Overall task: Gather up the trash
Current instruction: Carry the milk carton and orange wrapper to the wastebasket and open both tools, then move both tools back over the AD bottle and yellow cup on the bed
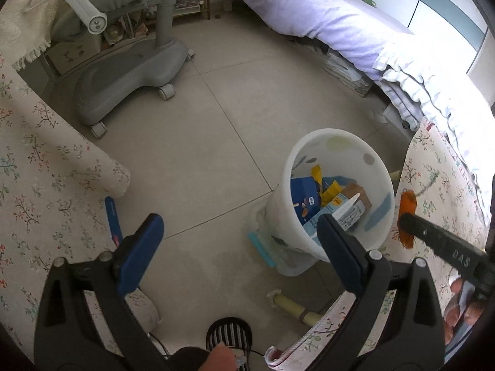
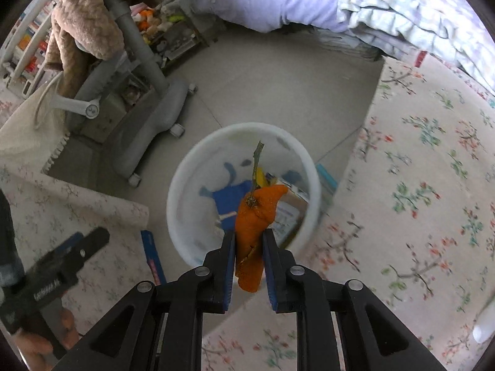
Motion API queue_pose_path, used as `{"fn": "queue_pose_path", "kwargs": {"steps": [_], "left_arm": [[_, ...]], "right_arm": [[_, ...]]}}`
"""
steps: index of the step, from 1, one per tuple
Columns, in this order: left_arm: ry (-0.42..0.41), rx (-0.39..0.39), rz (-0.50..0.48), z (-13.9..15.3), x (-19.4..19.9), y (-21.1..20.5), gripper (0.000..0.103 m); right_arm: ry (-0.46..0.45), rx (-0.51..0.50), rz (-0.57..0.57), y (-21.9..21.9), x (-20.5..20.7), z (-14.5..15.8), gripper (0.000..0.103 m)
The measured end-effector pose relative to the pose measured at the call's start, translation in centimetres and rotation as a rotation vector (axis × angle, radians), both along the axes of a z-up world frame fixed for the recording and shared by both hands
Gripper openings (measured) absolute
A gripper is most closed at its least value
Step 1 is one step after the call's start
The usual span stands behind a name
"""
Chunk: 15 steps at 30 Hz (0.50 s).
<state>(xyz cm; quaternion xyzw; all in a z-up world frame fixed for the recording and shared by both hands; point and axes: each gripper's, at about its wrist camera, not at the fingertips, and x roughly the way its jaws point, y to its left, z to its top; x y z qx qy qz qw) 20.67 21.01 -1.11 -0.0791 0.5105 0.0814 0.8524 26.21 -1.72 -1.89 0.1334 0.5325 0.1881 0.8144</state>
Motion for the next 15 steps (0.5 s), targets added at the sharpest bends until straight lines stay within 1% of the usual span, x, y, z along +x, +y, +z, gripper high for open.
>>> {"fn": "queue_pose_path", "kwargs": {"steps": [2,4,5,6,7,8,15], "left_arm": [[-0.001,0.004,-0.001,0.0,-0.1,0.0,0.099],[0.000,0.008,-0.006,0.0,-0.1,0.0,0.100],[-0.001,0.012,-0.009,0.1,-0.1,-0.1,0.102],[-0.003,0.018,-0.011,0.2,-0.2,-0.1,0.102],[-0.007,0.024,-0.015,0.3,-0.3,-0.2,0.102],[-0.011,0.028,-0.018,0.3,-0.3,-0.4,0.102],[-0.049,0.019,-0.054,1.3,-0.7,-1.8,0.102]], "right_arm": [[0.000,0.015,-0.006,0.1,0.4,0.1,0.020],[0.009,0.019,-0.021,0.1,0.5,0.2,0.030],[0.010,0.018,-0.030,-0.1,0.5,0.4,0.047],[0.005,0.017,-0.047,-0.3,0.3,0.6,0.072],[-0.009,0.018,-0.064,-0.6,0.1,0.9,0.080],[-0.020,0.021,-0.071,-0.8,-0.1,1.1,0.082],[-0.030,-0.028,-0.094,-3.0,-1.8,2.1,0.082]]}}
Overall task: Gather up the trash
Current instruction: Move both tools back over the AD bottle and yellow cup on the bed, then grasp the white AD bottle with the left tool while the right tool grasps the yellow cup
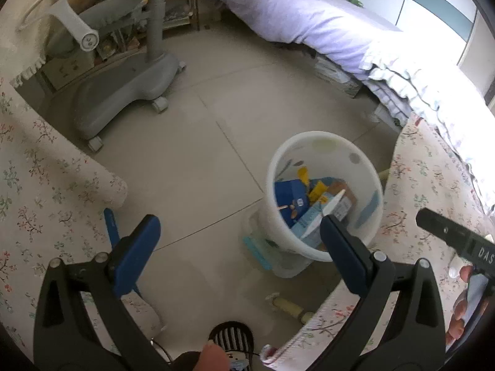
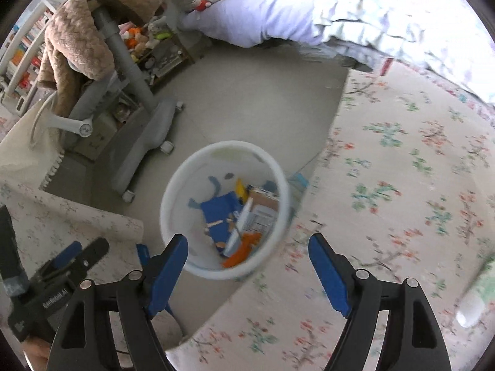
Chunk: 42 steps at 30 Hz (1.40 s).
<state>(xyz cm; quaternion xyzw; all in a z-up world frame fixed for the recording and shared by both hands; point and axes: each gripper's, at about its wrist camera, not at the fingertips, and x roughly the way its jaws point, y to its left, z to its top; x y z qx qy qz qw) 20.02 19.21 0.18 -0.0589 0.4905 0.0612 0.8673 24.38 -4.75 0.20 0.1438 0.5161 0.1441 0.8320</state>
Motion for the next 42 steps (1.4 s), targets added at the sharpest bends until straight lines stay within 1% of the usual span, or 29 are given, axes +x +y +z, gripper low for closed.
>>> {"fn": "queue_pose_path", "kwargs": {"steps": [5,8,10,11,12,13,14,16,18,20,22,25,27,29,34,36,40,42], "left_arm": [[-0.035,-0.067,-0.051,0.9,-0.3,-1.9,0.102],[-0.064,-0.074,-0.087,1.4,-0.6,-3.5,0.102],[-0.110,-0.084,-0.124,1.7,-1.0,-4.8,0.102],[-0.120,-0.087,-0.142,1.8,-1.1,-5.6,0.102],[-0.122,-0.094,-0.159,1.8,-1.1,-6.1,0.102],[-0.120,-0.113,-0.188,1.9,-1.1,-7.0,0.102],[-0.116,-0.127,-0.207,1.8,-1.1,-7.6,0.102],[-0.119,-0.148,-0.251,1.8,-1.4,-9.2,0.102],[-0.126,-0.134,-0.307,1.9,-1.7,-11.1,0.102],[-0.130,-0.115,-0.358,2.1,-1.9,-12.9,0.102],[-0.129,-0.115,-0.401,2.2,-2.3,-14.5,0.102],[-0.124,-0.150,-0.462,2.4,-2.6,-16.7,0.102],[-0.104,-0.177,-0.500,2.3,-2.7,-18.5,0.102],[-0.074,-0.187,-0.528,2.0,-2.6,-20.3,0.102],[0.003,-0.184,-0.591,0.9,-2.8,-25.2,0.102],[-0.001,-0.189,-0.611,0.7,-3.0,-26.9,0.102],[-0.018,-0.157,-0.637,0.2,-3.1,-29.7,0.102],[-0.001,-0.156,-0.642,-0.4,-2.8,-30.8,0.102]], "right_arm": [[-0.051,-0.044,-0.050,-2.9,-2.6,1.1,0.086],[-0.087,-0.061,-0.085,-5.1,-4.4,1.9,0.086],[-0.105,-0.076,-0.108,-6.6,-5.4,2.3,0.087],[-0.123,-0.087,-0.123,-7.7,-6.0,2.6,0.089],[-0.141,-0.104,-0.138,-8.7,-6.7,2.8,0.095],[-0.157,-0.122,-0.152,-9.6,-7.2,3.1,0.098],[-0.170,-0.138,-0.164,-10.5,-7.7,3.2,0.103],[-0.192,-0.171,-0.186,-12.2,-8.7,3.6,0.103],[-0.192,-0.203,-0.213,-14.4,-9.9,3.7,0.103],[-0.188,-0.214,-0.237,-16.3,-10.7,3.6,0.103],[-0.184,-0.220,-0.262,-18.5,-11.6,3.6,0.103],[-0.183,-0.234,-0.301,-21.2,-12.9,3.6,0.103],[-0.178,-0.242,-0.329,-23.5,-13.8,3.4,0.103],[-0.169,-0.241,-0.354,-25.2,-14.6,3.0,0.103],[-0.127,-0.209,-0.429,-30.1,-15.8,1.8,0.103],[-0.110,-0.201,-0.459,-32.2,-16.2,1.4,0.103],[-0.100,-0.183,-0.504,-35.1,-16.9,0.7,0.103],[-0.097,-0.182,-0.540,-36.7,-17.2,0.5,0.103]]}}
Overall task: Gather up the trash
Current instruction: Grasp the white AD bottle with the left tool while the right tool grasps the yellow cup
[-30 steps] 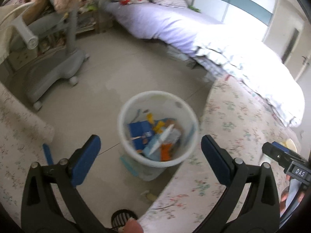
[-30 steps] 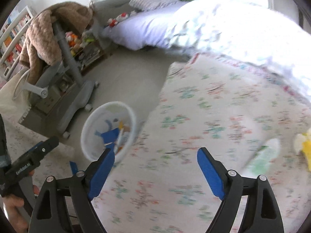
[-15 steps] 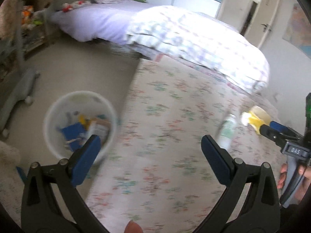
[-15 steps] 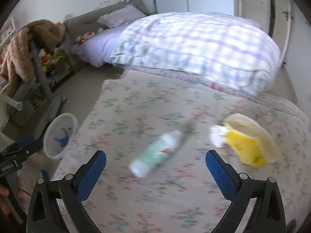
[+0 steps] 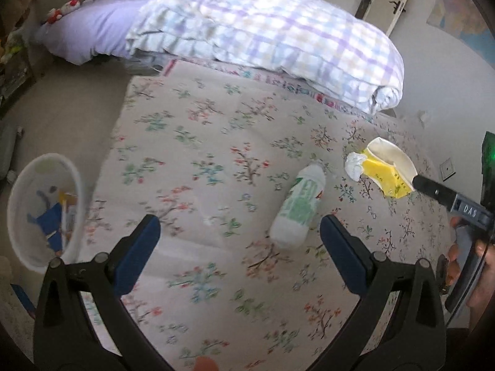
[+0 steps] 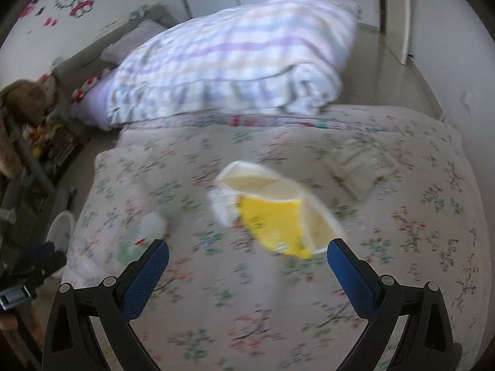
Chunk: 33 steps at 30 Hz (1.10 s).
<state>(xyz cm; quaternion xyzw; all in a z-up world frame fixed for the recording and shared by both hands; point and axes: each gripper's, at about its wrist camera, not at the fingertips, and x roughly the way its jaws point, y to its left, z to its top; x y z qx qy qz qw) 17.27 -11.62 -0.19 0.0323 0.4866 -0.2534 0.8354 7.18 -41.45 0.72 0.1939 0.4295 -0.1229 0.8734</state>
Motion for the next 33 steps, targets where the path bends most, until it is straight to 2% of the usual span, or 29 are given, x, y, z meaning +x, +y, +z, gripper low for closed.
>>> {"fn": "queue_pose_path", "kwargs": {"steps": [3,7,17,21,22,25,26,33], "left_arm": [[0.033,-0.001,-0.018,-1.1,0.3,-1.7,0.098],[0.043,0.037,-0.065,-2.4,0.2,-4.0,0.088],[0.088,0.068,-0.143,-4.7,0.3,-7.6,0.060],[0.112,0.087,-0.158,-5.6,0.2,-8.2,0.051],[0.118,0.093,-0.159,-5.8,0.2,-8.3,0.048],[0.117,0.097,-0.161,-5.8,0.0,-8.4,0.047],[0.118,0.093,-0.162,-5.8,-0.1,-8.4,0.046],[0.108,0.064,-0.162,-4.9,-0.5,-8.0,0.043]], "right_arm": [[-0.013,0.022,-0.050,-2.4,-0.4,-0.4,0.103],[-0.016,0.075,-0.083,-4.1,-0.4,-1.2,0.102],[0.011,0.148,-0.079,-5.0,0.8,-3.3,0.087],[0.029,0.167,-0.076,-5.1,1.3,-4.2,0.064],[0.033,0.168,-0.075,-5.1,1.4,-4.4,0.061],[0.039,0.168,-0.082,-5.4,1.3,-4.6,0.046],[0.039,0.167,-0.083,-5.4,1.2,-4.6,0.034],[0.011,0.142,-0.099,-5.4,0.1,-3.0,0.031]]}}
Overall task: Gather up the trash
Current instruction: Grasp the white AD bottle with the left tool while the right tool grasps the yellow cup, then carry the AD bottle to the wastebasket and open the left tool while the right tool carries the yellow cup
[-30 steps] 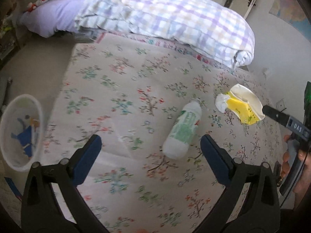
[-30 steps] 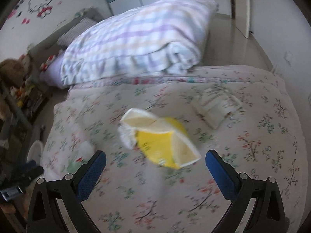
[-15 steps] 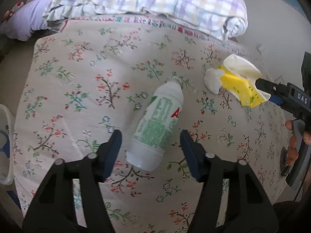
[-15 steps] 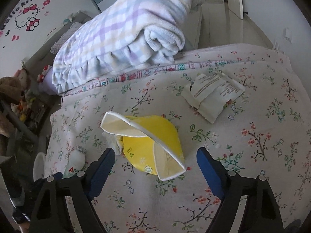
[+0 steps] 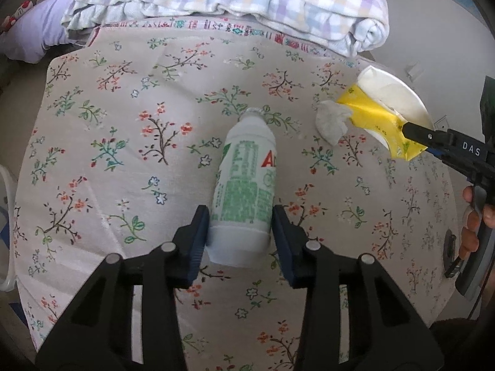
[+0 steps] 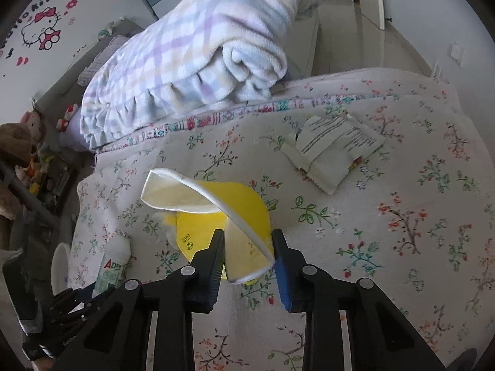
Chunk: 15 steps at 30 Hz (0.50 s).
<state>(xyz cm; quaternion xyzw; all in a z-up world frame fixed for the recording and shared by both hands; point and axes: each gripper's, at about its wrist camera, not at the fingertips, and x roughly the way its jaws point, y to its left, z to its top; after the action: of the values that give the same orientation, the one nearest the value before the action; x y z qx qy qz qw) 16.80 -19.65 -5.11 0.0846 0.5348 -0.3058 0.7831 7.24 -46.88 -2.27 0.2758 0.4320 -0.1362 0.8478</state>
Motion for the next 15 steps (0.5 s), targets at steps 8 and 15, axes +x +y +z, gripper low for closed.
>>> {"fn": "queue_pose_path", "kwargs": {"steps": [8,15], "left_arm": [[-0.022,-0.039,-0.005,1.7,-0.7,0.8,0.041],[-0.037,-0.065,0.012,2.6,-0.9,2.0,0.041]], "right_arm": [[-0.046,0.020,-0.032,0.2,-1.6,2.1,0.030],[-0.065,0.028,-0.012,2.0,-2.2,3.4,0.030]]}}
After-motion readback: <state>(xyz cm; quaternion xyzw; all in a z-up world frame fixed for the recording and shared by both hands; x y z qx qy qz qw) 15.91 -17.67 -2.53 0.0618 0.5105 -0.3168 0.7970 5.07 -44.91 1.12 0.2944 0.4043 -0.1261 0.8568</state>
